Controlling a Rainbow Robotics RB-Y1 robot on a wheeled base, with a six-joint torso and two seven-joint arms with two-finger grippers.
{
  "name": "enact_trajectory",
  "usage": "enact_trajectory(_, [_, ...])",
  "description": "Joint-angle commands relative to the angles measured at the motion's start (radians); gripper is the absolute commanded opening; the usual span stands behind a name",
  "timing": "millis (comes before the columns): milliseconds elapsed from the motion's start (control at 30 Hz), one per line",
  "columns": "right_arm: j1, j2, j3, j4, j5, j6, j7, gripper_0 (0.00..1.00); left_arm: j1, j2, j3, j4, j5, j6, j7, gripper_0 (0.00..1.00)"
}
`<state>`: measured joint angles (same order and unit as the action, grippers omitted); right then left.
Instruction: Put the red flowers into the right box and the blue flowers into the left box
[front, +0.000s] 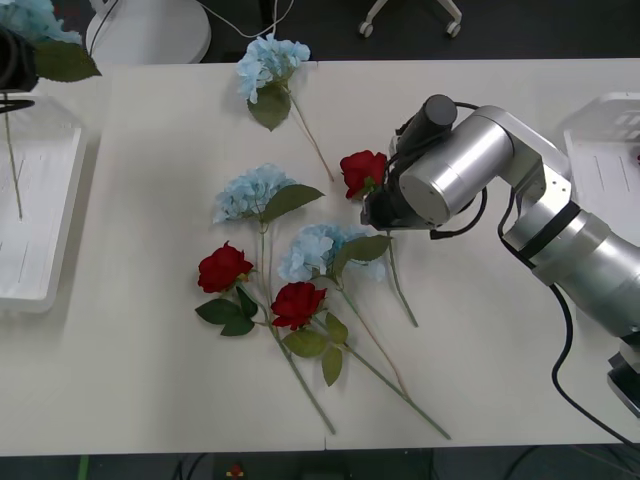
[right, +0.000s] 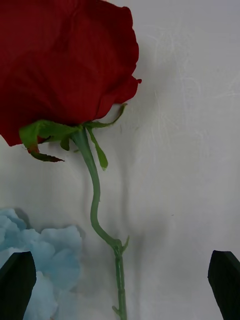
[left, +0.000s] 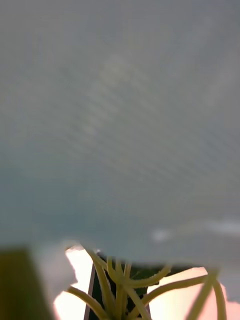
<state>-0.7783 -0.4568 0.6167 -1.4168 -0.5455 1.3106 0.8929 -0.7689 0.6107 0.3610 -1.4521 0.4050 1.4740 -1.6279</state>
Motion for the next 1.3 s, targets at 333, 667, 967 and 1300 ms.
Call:
enact_trajectory(333, [-0.056, 0.092, 0.038, 0.11, 0.099, -0.094, 0.049, 1.0, 0.109, 0.13, 0.032, 0.157, -0.272, -0.282, -0.078, 0.0])
enact_trajectory(667, [-0.056, 0.099, 0.066, 0.148, 0.111, -0.139, 0.052, 0.81, 0.108, 0.129, 0.024, 0.469, -0.371, -0.61, -0.082, 0.0])
enact_trajectory(967, [-0.056, 0.099, 0.069, 0.176, 0.102, -0.159, 0.055, 0.02, 0.108, 0.129, 0.013, 0.628, -0.413, -0.765, -0.067, 0.01])
enact_trajectory(1300, [-0.059, 0.078, 0.064, 0.199, 0.065, -0.192, 0.058, 0.0, 0.108, 0.129, 0.006, 0.596, -0.327, -0.782, -0.076, 0.86])
